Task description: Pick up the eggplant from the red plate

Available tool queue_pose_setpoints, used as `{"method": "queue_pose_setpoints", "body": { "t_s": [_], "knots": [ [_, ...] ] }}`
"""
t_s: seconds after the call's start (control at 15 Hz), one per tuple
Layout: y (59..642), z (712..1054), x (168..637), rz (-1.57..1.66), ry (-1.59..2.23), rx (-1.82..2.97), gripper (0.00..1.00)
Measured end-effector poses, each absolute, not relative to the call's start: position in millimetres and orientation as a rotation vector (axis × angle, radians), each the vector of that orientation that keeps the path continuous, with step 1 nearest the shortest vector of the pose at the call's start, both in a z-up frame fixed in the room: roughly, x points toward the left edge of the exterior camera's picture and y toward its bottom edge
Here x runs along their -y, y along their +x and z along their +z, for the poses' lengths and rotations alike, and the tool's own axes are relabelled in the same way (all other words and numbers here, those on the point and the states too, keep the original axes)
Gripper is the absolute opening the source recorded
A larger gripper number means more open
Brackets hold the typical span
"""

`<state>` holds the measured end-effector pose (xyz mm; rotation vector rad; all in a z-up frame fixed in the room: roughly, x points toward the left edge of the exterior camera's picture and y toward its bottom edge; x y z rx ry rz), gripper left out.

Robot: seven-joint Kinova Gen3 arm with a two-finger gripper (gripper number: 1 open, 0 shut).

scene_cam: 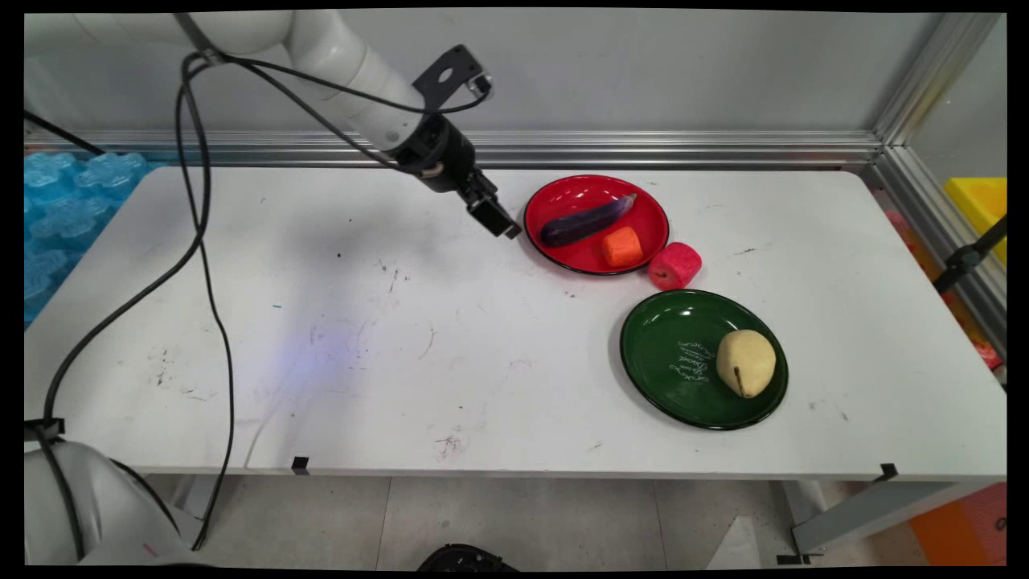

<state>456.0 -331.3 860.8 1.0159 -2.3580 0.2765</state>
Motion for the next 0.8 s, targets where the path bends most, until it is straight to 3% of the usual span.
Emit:
{"method": "queue_pose_setpoints", "body": {
  "t_s": [0.8],
  "knots": [
    [390,819,407,0.358,1.191,2.279,1.0]
  ]
}}
